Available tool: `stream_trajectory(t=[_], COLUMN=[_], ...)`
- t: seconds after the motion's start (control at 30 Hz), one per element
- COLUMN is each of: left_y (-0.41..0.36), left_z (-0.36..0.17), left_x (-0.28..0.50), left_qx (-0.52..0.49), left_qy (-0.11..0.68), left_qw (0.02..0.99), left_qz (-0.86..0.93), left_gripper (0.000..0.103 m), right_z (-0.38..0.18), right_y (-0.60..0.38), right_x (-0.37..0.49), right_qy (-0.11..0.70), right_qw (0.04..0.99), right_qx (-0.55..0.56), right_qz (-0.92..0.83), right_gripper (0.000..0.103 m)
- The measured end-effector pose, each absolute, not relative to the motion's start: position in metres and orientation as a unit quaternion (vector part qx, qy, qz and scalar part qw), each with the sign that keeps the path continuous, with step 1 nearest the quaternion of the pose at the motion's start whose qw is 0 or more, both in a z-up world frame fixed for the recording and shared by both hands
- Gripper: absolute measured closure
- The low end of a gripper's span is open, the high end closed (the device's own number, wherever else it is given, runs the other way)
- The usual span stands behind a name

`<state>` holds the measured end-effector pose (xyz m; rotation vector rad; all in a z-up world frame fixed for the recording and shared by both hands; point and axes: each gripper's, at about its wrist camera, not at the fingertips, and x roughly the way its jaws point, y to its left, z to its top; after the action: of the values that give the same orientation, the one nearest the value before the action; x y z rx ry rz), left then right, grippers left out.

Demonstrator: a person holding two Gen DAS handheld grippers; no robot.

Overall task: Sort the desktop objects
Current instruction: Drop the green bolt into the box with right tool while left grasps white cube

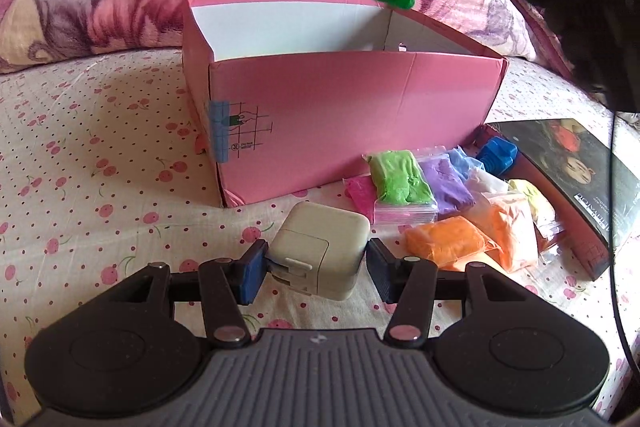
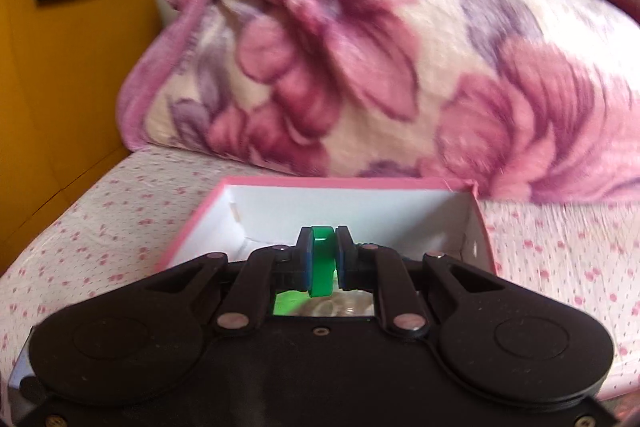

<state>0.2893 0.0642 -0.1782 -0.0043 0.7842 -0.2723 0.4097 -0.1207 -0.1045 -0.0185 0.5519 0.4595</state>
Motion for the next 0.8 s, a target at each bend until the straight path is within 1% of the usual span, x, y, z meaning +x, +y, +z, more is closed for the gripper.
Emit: stream_trajectory(t=[0.67, 0.7, 0.77, 0.8], left_y=[0.065, 0.065, 0.065, 0.065], left_z=[-0.182, -0.183, -0.183, -0.184], left_x=[0.289, 0.289, 0.289, 0.289], left_qx=[-0.008, -0.008, -0.008, -0.007], left_qy=[0.379, 0.379, 0.379, 0.379], left_qw=[0.915, 0.915, 0.915, 0.916], left_qz=[-0.135, -0.135, -0.134, -0.133], left_gripper=[0.051, 0.051, 0.051, 0.051], right_z=[-0.150, -0.152, -0.157, -0.159], right_y=[-0.103, -0.102, -0.100, -0.100], right_x=[0.462, 0.464, 0.469, 0.472], right_qy=[0.373, 0.378, 0.388, 0.392], right_qw=[0.913, 0.911, 0.907, 0.905], right_qx=[-0.102, -0.106, -0.115, -0.120], right_qz=[0.129, 0.125, 0.115, 0.110], right_gripper=[0.092, 0.088, 0.065, 0.041])
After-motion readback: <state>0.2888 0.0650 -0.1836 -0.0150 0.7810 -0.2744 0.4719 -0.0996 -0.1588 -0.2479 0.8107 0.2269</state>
